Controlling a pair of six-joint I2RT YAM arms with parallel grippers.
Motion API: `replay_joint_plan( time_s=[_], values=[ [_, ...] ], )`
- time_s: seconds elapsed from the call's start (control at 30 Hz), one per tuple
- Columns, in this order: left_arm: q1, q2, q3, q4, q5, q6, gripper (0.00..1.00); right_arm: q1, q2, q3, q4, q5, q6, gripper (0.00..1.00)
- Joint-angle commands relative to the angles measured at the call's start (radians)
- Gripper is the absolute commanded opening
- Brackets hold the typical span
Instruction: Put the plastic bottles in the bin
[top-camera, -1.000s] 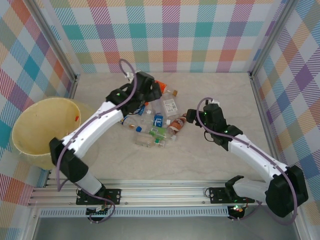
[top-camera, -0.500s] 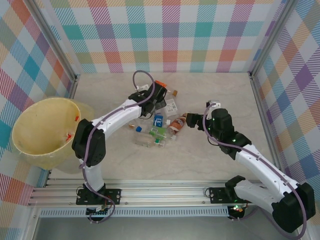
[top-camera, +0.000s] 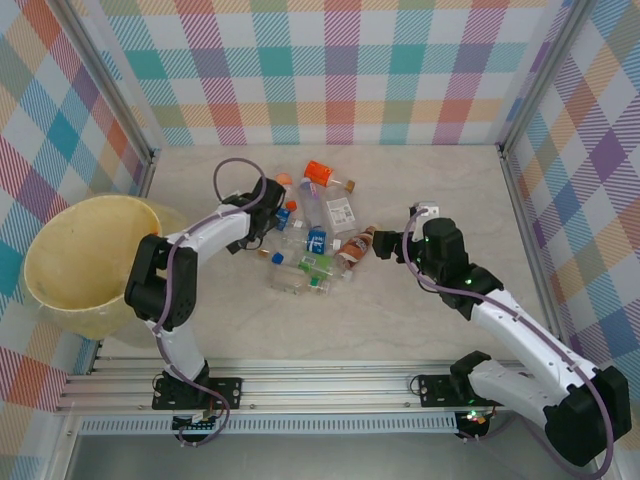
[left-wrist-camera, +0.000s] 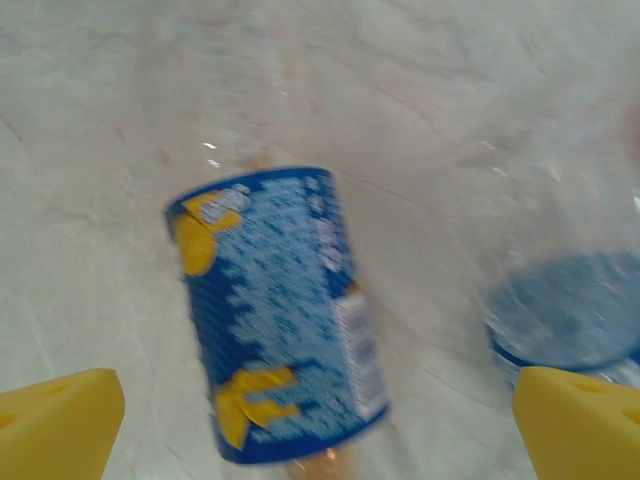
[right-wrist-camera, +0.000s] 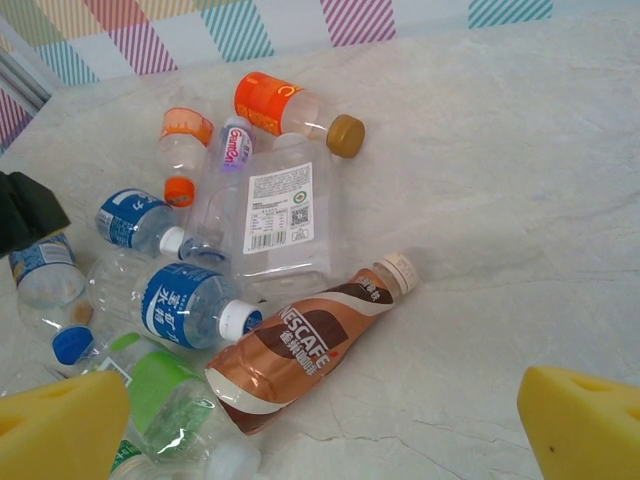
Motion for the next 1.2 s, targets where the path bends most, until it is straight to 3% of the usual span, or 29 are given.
replay_joint_plan(
  time_s=[0.0,0.17,0.43,0.77,1.0,1.17],
  values=[
    [0.041,-0.045,-0.029,0.076,0.041,0.028,0.96,-0.004,0.010,0.018,-0.010,-0.011,-0.025,1.00],
    [0.092,-0.030,-0.063,0.144,0.088,0.043,0.88,-0.004,0.009,0.019,-0.016,-0.007,-0.026,1.00],
    [0.155,0.002,-0.094,0.229,0.130,0.031,0.83,-0.004,0.000,0.024,-0.041,-0.008,-0.019,1.00],
    [0.185,0.088,-0.078,0.258,0.143,-0.037,0.83,-0.004,0.000,0.039,-0.068,-0.009,-0.007,1.00],
    [0.182,0.144,-0.068,0.305,0.186,-0.040,0.66,-0.003,-0.006,0.042,-0.083,-0.003,0.005,1.00],
    [0.176,0.102,-0.060,0.306,0.165,0.007,0.52,-0.004,-0.014,0.040,-0.082,0.006,0.007,1.00]
  ],
)
